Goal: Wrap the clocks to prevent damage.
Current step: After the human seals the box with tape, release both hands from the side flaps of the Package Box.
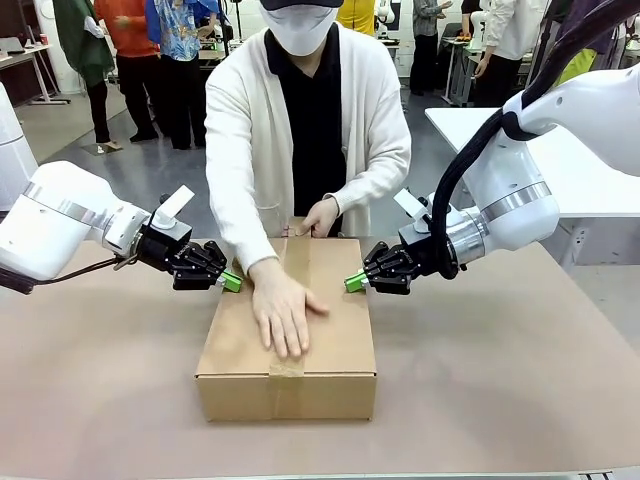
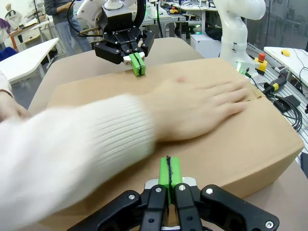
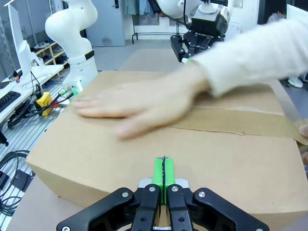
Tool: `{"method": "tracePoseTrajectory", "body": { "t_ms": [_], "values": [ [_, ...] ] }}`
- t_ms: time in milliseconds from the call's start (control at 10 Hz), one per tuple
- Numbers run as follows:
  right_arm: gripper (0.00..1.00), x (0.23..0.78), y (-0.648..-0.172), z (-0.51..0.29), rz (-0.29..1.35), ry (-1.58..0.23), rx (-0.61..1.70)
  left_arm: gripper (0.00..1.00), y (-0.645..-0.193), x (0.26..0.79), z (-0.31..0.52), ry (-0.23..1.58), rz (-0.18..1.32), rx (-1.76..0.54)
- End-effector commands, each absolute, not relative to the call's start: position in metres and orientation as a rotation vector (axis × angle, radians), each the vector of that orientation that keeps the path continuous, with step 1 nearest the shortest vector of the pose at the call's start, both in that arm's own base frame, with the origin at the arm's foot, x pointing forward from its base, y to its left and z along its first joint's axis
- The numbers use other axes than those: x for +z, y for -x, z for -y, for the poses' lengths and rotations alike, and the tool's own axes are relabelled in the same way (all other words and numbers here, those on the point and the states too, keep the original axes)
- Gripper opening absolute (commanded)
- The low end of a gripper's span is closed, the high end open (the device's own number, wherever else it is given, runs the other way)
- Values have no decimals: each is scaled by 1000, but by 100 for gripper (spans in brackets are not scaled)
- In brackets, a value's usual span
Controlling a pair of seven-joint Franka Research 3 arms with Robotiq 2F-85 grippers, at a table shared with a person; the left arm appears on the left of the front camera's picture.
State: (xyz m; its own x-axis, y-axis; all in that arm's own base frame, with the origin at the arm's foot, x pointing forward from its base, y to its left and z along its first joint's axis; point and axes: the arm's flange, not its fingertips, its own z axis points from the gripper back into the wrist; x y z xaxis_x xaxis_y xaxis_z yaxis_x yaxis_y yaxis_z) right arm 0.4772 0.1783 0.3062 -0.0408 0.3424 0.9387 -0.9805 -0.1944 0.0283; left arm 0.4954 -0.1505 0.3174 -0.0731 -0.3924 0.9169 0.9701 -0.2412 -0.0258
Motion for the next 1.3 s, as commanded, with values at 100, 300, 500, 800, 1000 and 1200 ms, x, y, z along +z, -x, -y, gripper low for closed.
{"method": "tracePoseTrajectory", "body": {
  "t_ms": [100, 300, 500, 800, 1000, 1200],
  "values": [
    [1, 302, -476, -180, 842, -1068, 1497, 0, -495, 314, 151, 1049, 796, -1565],
    [1, 302, -476, -180, 842, -1068, 1497, 0, -495, 314, 151, 1049, 796, -1565],
    [1, 302, -476, -180, 842, -1068, 1497, 0, -495, 314, 151, 1049, 796, -1565],
    [1, 302, -476, -180, 842, -1068, 1497, 0, -495, 314, 151, 1049, 796, -1565],
    [1, 302, -476, -180, 842, -1068, 1497, 0, -495, 314, 151, 1049, 796, -1565],
    [1, 302, -476, -180, 842, -1068, 1497, 0, -495, 314, 151, 1049, 796, -1565]
  ]
}}
